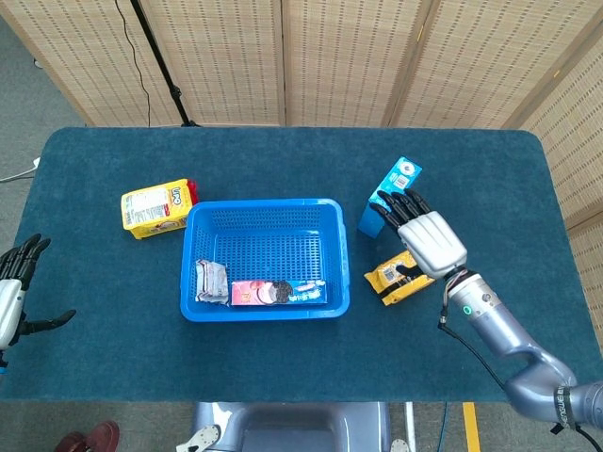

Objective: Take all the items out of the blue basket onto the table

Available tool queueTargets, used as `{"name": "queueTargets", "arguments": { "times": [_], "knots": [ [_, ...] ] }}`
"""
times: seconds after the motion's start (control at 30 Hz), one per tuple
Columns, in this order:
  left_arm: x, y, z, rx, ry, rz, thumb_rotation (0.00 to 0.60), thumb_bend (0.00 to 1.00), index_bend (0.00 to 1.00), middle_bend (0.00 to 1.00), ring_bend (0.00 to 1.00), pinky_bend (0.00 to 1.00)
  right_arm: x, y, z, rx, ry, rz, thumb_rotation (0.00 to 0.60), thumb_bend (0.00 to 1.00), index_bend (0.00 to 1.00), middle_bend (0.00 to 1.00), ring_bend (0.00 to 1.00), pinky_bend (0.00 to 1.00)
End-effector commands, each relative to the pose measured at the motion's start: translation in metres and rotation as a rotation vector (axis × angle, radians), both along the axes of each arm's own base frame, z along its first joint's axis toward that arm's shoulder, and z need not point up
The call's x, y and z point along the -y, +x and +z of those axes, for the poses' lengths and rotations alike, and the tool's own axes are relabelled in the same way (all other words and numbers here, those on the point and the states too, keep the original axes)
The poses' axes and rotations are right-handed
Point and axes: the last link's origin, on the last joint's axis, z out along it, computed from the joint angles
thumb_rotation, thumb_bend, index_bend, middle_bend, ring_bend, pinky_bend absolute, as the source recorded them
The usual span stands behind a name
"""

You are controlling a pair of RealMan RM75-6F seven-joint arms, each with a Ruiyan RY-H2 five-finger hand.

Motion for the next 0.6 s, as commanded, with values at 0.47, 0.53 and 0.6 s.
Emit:
{"name": "queueTargets", "arguments": {
  "times": [0.47,0.53,0.6],
  "knots": [
    [-0.002,-0.003,-0.001,-0.015,0.004,0.014,0.600,0.01,0.00,0.00,0.00,0.00,-0.008,0.104,-0.098,0.085,0.301,0.081,0.600,0.00,0.00,0.00,0.00,0.03],
    [-0.003,-0.003,-0.002,-0.016,0.000,0.016,0.600,0.01,0.00,0.00,0.00,0.00,-0.006,0.111,-0.111,0.070,0.316,0.081,0.600,0.00,0.00,0.00,0.00,0.03],
    [-0.003,-0.004,-0.002,-0.019,0.000,0.017,0.600,0.01,0.00,0.00,0.00,0.00,-0.004,0.115,-0.121,0.056,0.325,0.077,0.600,0.00,0.00,0.00,0.00,0.03]
  ]
}}
